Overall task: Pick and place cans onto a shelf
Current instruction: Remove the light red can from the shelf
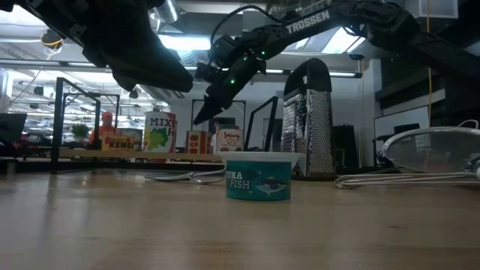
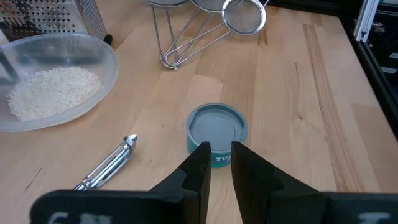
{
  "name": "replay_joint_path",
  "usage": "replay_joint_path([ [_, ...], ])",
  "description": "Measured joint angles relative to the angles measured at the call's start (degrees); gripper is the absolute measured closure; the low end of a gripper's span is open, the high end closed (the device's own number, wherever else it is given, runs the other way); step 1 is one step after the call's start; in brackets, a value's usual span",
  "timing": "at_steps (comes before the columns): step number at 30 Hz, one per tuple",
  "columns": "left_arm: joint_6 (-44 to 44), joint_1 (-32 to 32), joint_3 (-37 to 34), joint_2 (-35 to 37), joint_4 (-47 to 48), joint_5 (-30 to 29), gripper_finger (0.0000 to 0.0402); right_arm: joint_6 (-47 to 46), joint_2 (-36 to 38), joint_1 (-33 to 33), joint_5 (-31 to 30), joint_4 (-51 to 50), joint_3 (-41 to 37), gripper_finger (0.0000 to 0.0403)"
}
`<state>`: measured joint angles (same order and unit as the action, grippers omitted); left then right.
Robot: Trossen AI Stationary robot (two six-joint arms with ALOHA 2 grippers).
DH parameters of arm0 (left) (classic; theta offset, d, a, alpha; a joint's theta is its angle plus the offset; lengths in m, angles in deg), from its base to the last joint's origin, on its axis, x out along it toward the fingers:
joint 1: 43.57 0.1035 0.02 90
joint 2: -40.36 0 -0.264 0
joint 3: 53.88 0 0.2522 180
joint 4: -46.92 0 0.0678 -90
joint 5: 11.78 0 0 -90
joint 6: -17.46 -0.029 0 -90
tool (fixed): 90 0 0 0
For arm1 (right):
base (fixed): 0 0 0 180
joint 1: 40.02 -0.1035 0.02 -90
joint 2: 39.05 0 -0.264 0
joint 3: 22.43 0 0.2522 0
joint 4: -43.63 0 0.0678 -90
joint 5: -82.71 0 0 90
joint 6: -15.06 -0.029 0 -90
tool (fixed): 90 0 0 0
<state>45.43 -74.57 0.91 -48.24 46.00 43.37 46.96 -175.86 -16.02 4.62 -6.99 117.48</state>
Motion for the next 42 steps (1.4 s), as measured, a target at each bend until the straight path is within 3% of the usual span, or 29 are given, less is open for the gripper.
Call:
replay_joint_path([
  [33,0.2,0.0,0.0,0.0,0.0,1.4,0.0347,-0.3,-3.0,-0.1,0.6,0.6,0.1,0.0298],
  [37,0.3,-0.1,0.0,0.0,-0.1,1.5,0.0347,-0.1,-3.1,-0.1,0.5,0.8,0.1,0.0316],
  [42,0.3,-0.1,0.0,0.0,0.0,1.5,0.0347,-0.2,-3.1,-0.1,0.6,0.9,0.1,0.0372],
])
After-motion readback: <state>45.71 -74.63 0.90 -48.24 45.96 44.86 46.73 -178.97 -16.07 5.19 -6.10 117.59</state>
